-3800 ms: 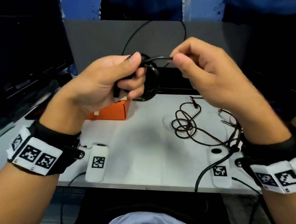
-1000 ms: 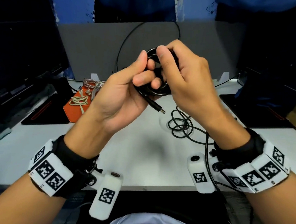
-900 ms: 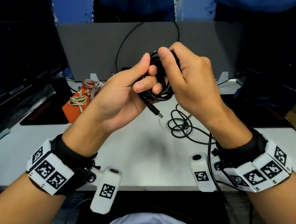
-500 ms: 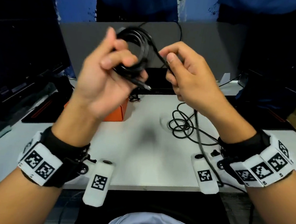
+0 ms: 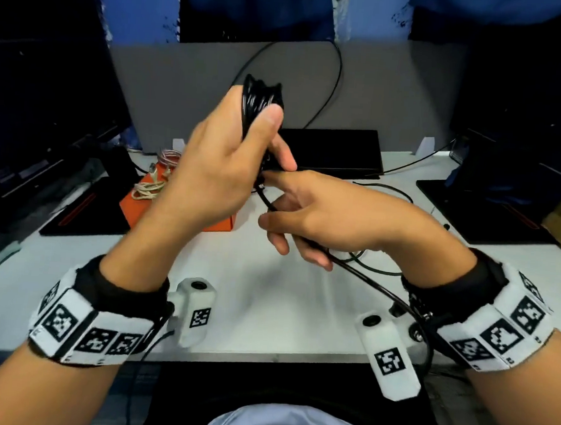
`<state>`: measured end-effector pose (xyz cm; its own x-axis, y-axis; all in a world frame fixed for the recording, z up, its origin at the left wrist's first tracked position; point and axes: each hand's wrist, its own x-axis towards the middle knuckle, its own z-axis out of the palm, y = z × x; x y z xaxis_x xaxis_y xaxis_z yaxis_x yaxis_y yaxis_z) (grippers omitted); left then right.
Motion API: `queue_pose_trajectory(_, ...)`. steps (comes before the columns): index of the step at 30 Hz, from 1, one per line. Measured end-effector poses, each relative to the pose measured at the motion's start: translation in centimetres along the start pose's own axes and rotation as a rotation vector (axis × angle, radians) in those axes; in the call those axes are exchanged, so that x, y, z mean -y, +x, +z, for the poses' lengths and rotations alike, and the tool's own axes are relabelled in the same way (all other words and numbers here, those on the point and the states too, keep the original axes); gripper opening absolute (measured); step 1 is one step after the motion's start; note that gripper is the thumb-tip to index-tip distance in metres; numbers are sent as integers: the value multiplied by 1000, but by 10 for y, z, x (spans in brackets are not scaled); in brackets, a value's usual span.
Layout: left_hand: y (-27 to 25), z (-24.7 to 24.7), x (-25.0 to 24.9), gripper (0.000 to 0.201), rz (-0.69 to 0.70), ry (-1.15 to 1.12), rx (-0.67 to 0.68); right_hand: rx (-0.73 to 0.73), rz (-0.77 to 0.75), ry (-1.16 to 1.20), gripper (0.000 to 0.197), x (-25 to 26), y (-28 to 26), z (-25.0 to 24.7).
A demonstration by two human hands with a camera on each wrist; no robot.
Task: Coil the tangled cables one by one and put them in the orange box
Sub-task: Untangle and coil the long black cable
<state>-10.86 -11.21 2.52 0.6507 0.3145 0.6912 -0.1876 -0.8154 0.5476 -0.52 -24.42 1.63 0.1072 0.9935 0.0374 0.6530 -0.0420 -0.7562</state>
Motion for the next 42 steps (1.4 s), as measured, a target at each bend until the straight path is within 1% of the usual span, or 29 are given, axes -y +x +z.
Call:
queue_pose_trajectory(2,3,-11,0,34,-50,-98,1,23,10,-120,11,-1,-3,-6)
queue_pose_trajectory(3,5,-19,0,40,-81,-164,-15,20,15,-189,10,-2,-3,-9)
queue_pose_trajectory(5,6,-34,0,49,-108,-211,-29,-22,4,-304,24,-4,-5,-14)
queue_pose_trajectory(7,5,-42,0,43,-88,-131,-20,-75,-35,-354,34,-3,-4,-15)
queue_pose_trajectory(9,3,-39,-1,36,-56,-80,28,-76,-65,-368,31,-1,-3,-12)
queue_pose_trajectory(11,1,-29,-2,37,-36,-40,120,-45,-73,-412,25,0,-2,-5)
queue_pose_trajectory(12,1,-24,-2,36,-14,-2,172,-27,-76,-420,27,0,-1,-3)
queue_pose_trajectory(14,0,-18,2,36,50,149,244,-28,-115,-335,32,0,-1,-2)
queue_pose_trajectory(16,-1,-19,8,37,73,298,278,-85,-176,-172,29,1,-4,-10)
queue_pose_trajectory(17,0,-20,10,38,74,309,308,-122,-193,-98,28,1,-7,-15)
queue_pose_trajectory(18,0,-22,10,39,70,251,354,-158,-200,-35,28,1,-9,-20)
queue_pose_trajectory(21,3,-28,11,46,31,-81,505,-282,-217,49,34,1,-14,-32)
queue_pose_trajectory(22,3,-31,9,48,30,-127,541,-325,-228,44,37,1,-14,-36)
queue_pose_trajectory(24,3,-37,8,42,15,-117,594,-367,-240,48,42,-2,-16,-44)
queue_pose_trajectory(25,4,-41,10,40,0,-93,586,-372,-230,57,43,-4,-17,-48)
queue_pose_trajectory(26,5,-44,13,39,-9,-76,545,-375,-217,63,42,-6,-18,-52)
queue_pose_trajectory(28,8,-49,17,43,-17,-99,393,-420,-205,38,38,-11,-17,-58)
queue_pose_trajectory(30,10,-46,21,45,-63,-235,233,-526,-200,-31,36,-14,-13,-55)
queue_pose_trajectory(31,10,-41,20,44,-121,-363,195,-578,-191,-72,37,-13,-10,-49)
queue_pose_trajectory(32,9,-34,19,40,-197,-530,191,-615,-170,-117,38,-12,-7,-41)
queue_pose_trajectory(33,8,-26,16,38,-262,-706,219,-630,-147,-159,42,-11,-4,-32)
queue_pose_trajectory(34,7,-19,14,38,-304,-854,254,-616,-137,-178,49,-9,-1,-23)
queue_pose_trajectory(35,6,-13,12,39,-327,-961,283,-592,-137,-159,54,-8,1,-16)
queue_pose_trajectory(36,6,-9,9,40,-346,-1041,298,-577,-143,-106,55,-8,3,-10)
queue_pose_trajectory(38,4,-4,5,42,-385,-1136,297,-592,-158,24,38,-6,7,-8)
queue_pose_trajectory(39,3,-3,4,43,-402,-1154,292,-616,-172,64,34,-4,7,-10)
queue_pose_trajectory(42,2,-1,0,40,-430,-1083,256,-702,-176,114,43,-5,11,-13)
